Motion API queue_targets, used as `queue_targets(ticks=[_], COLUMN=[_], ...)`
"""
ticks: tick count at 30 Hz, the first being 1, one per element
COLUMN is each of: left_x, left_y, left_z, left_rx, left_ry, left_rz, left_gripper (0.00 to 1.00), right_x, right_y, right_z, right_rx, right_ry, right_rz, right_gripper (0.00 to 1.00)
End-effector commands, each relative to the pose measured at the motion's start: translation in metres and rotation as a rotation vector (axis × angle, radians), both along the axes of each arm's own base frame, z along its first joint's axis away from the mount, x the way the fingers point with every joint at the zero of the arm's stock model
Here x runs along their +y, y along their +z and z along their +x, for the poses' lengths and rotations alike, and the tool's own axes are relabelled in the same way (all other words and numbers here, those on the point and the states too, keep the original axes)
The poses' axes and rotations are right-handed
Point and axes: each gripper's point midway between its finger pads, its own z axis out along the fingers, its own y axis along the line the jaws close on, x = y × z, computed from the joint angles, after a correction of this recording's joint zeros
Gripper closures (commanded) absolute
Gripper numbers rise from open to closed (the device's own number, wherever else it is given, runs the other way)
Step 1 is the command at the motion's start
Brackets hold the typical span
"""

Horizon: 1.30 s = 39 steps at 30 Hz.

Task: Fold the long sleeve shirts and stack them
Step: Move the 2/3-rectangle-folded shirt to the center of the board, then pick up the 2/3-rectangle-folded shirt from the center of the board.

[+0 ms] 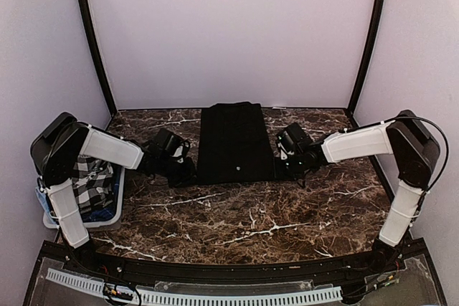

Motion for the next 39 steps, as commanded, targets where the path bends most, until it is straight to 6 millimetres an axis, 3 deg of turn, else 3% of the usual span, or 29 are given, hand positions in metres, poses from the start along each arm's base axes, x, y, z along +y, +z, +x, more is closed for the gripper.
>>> queue_targets(ticks=[1,7,15,21,33,36,39], left_x=[0.0,-0.001,0.001,0.012,0.033,0.043,0.05], left_y=[-0.008,-0.004,0.003,0.011,0.026,0.022,0.031], left_z=[-0.006,-0.006,-0.009,-0.027,-0.1,-0.121,-0.135], left_rx=[0.03,0.024,0.012,0.025,0.066,0.094,0.082], left_ry=[-0.016,-0.021,-0.033,-0.064,-0.158,-0.153,-0.157], left_rz=[0.033,0.033,0.04,0.064,0.104,0.118,0.123], left_gripper=[0.9,1.0,1.0,1.0,1.0,1.0,1.0], right_x=[0.004,0.002,0.0,-0.004,-0.002,-0.001,0.003], right_y=[-0.01,-0.02,-0.017,-0.009,-0.009,-0.003,0.011], right_z=[-0.004,-0.01,-0.015,-0.029,-0.119,-0.136,-0.147], right_rx=[0.021,0.044,0.047,0.054,0.153,0.158,0.149], right_ry=[0.004,-0.002,-0.003,-0.001,0.029,0.027,0.044], right_rz=[0.02,0.011,0.016,0.029,0.08,0.095,0.115], right_gripper=[0.67,0.72,0.99,1.0,1.0,1.0,1.0])
